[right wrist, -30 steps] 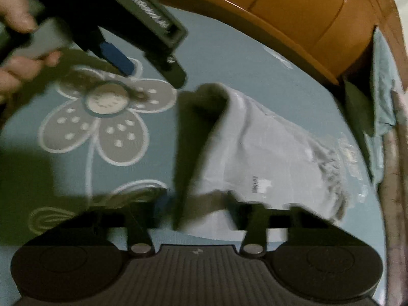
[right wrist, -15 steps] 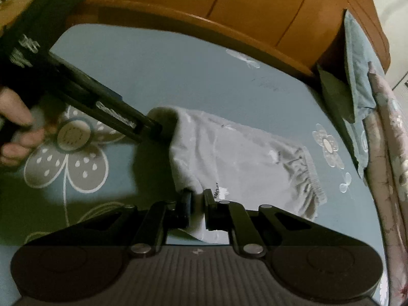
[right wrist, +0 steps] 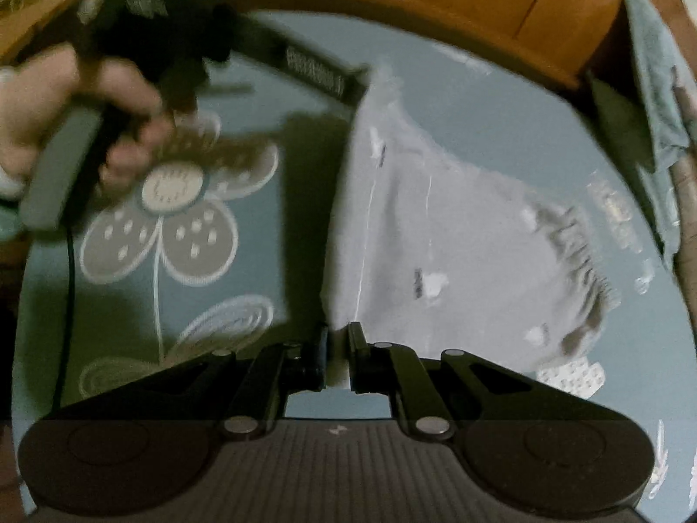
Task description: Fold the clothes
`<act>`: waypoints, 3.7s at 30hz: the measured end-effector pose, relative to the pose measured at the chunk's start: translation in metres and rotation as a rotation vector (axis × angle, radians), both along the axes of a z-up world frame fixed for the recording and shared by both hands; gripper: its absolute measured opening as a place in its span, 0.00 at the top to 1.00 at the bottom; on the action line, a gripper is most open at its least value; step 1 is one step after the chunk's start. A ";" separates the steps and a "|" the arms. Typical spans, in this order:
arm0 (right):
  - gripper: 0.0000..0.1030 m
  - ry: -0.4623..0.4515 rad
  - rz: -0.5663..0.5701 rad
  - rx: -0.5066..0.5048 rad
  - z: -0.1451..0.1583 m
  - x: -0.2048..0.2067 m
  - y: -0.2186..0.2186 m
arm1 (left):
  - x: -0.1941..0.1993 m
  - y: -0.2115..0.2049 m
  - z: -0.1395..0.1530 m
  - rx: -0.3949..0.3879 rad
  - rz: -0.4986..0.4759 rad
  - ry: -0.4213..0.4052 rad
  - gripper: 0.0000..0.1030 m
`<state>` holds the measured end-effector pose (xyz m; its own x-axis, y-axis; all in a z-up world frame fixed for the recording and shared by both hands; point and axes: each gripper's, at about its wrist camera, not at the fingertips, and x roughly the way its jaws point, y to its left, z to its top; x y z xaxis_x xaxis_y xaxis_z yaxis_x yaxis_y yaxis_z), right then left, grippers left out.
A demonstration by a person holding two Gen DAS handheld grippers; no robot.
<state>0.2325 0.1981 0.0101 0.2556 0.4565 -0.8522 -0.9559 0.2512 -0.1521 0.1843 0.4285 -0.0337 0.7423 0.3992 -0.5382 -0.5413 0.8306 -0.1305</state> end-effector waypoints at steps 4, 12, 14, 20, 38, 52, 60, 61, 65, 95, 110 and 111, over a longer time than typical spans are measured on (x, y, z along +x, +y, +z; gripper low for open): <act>0.87 0.029 0.043 -0.020 -0.007 -0.001 -0.003 | -0.013 0.019 -0.004 -0.060 0.099 0.018 0.11; 0.85 0.113 0.017 0.194 0.041 0.043 0.006 | -0.020 0.030 -0.012 -0.123 0.190 0.073 0.11; 0.85 0.031 0.010 0.229 0.043 0.051 0.024 | -0.019 0.033 -0.014 -0.132 0.231 0.100 0.11; 0.85 0.026 0.000 0.241 0.018 0.087 0.090 | -0.025 0.043 -0.022 -0.178 0.280 0.118 0.11; 0.83 0.096 0.027 0.196 -0.006 0.084 0.140 | -0.039 0.063 -0.026 -0.210 0.317 0.121 0.11; 0.73 0.066 0.035 0.215 0.003 0.075 0.123 | -0.042 0.072 -0.026 -0.224 0.353 0.095 0.11; 0.56 0.212 0.083 0.272 -0.008 0.081 0.130 | -0.045 0.070 -0.026 -0.219 0.320 0.093 0.11; 0.56 0.217 0.071 0.292 -0.003 0.084 0.124 | -0.046 0.071 -0.026 -0.215 0.324 0.095 0.11; 0.56 0.161 -0.018 0.307 0.008 0.098 0.114 | -0.050 0.076 -0.025 -0.223 0.348 0.086 0.11; 0.35 0.171 -0.191 0.222 -0.006 0.086 -0.062 | 0.048 -0.037 -0.023 -0.208 -0.239 0.114 0.10; 0.83 0.165 -0.521 0.172 -0.041 0.278 -0.046 | 0.046 -0.038 -0.024 -0.226 -0.246 0.103 0.06; 0.85 0.177 -0.522 0.158 -0.049 0.286 -0.048 | 0.046 -0.038 -0.024 -0.229 -0.252 0.101 0.06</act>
